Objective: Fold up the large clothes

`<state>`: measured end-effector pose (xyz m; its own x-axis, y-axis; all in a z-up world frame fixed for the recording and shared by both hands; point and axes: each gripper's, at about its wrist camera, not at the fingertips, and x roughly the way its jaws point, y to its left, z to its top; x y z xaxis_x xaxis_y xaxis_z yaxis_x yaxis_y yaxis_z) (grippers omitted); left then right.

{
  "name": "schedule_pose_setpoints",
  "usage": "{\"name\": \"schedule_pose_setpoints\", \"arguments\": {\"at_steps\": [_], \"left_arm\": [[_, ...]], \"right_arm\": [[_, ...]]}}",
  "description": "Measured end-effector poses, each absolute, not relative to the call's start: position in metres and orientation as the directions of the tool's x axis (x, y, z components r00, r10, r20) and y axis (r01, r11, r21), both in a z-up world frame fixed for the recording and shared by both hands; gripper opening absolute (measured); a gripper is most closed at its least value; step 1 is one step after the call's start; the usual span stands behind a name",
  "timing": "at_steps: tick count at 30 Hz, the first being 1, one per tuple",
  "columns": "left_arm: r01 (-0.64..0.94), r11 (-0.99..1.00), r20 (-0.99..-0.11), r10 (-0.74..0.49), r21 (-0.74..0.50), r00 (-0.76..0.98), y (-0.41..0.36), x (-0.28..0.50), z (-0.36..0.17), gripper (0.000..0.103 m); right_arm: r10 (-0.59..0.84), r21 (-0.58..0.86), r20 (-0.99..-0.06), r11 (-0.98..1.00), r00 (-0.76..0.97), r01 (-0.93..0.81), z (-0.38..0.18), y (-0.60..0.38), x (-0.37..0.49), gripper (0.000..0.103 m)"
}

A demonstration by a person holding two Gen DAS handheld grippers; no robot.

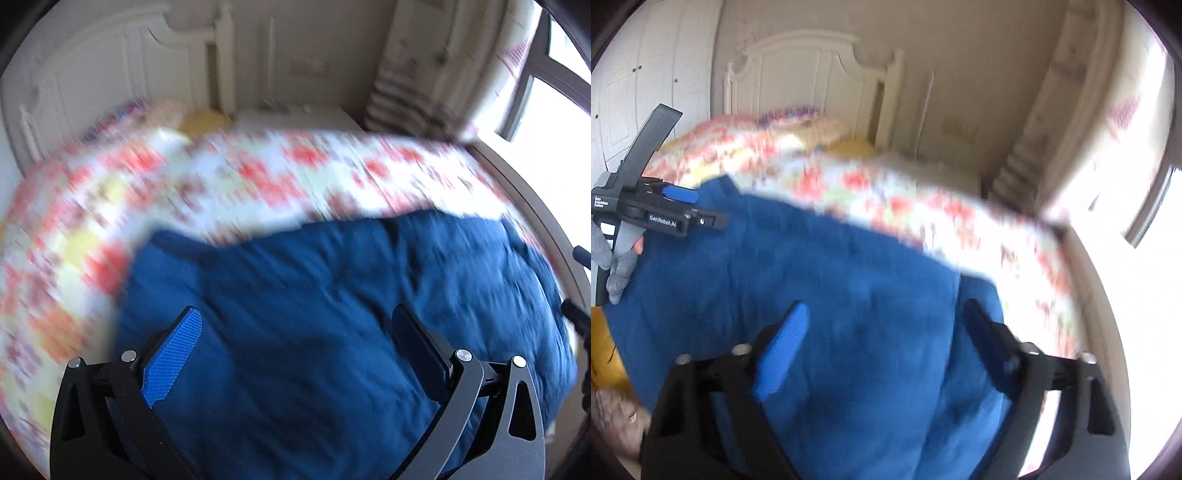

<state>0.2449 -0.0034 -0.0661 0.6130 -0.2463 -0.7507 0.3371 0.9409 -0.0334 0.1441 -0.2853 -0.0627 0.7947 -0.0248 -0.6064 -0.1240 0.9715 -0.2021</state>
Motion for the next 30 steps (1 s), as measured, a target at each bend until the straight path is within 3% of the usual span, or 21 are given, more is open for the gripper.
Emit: {"name": "schedule_pose_setpoints", "arguments": {"at_steps": [3,6,9,11,14,19,22,24,25,28,30], "left_arm": [[0.260,0.965,-0.750,-0.204,-0.045,0.629,0.009,0.274,-0.058,0.099],[0.224,0.975,-0.778,-0.149,-0.011,0.610,0.008,0.301,-0.072,0.099],[0.230,0.973,-0.805,-0.109,0.035,0.583,0.000,0.319,-0.096,0.099],[0.238,0.971,-0.826,-0.138,-0.005,0.546,0.000,0.326,-0.115,0.099],[0.226,0.974,-0.824,-0.156,-0.035,0.544,0.004,0.328,-0.119,0.099],[0.224,0.974,-0.822,-0.157,-0.037,0.548,0.004,0.326,-0.123,0.099],[0.225,0.974,-0.820,-0.152,-0.029,0.553,0.004,0.326,-0.122,0.099],[0.225,0.974,-0.819,-0.154,-0.032,0.552,0.004,0.326,-0.122,0.099],[0.225,0.974,-0.819,-0.160,-0.039,0.550,0.005,0.326,-0.122,0.099],[0.225,0.973,-0.818,-0.175,-0.058,0.548,0.006,0.326,-0.122,0.099],[0.225,0.973,-0.816,-0.176,-0.057,0.551,0.006,0.325,-0.122,0.099]], "right_arm": [[0.036,-0.160,-0.621,0.972,0.783,-0.171,-0.057,-0.267,0.190,0.044],[0.114,-0.089,-0.689,0.967,0.716,-0.240,-0.071,-0.246,0.238,0.032],[0.097,-0.128,-0.758,0.948,0.645,-0.293,-0.102,-0.227,0.272,0.032],[0.081,-0.113,-0.807,0.951,0.584,-0.288,-0.137,-0.228,0.291,0.032],[0.164,0.012,-0.797,0.967,0.581,-0.256,-0.143,-0.241,0.294,0.031],[0.127,0.007,-0.761,0.982,0.636,-0.188,-0.122,-0.257,0.284,0.031],[0.048,-0.008,-0.728,0.997,0.684,-0.079,-0.107,-0.293,0.275,0.037],[-0.053,-0.044,-0.731,0.999,0.681,0.030,-0.111,-0.329,0.271,0.056],[-0.064,-0.027,-0.742,0.997,0.667,0.065,-0.117,-0.345,0.269,0.057],[0.094,0.207,-0.768,0.972,0.634,0.107,-0.145,-0.393,0.268,0.059],[0.089,0.204,-0.768,0.973,0.634,0.111,-0.146,-0.394,0.268,0.059]]}}
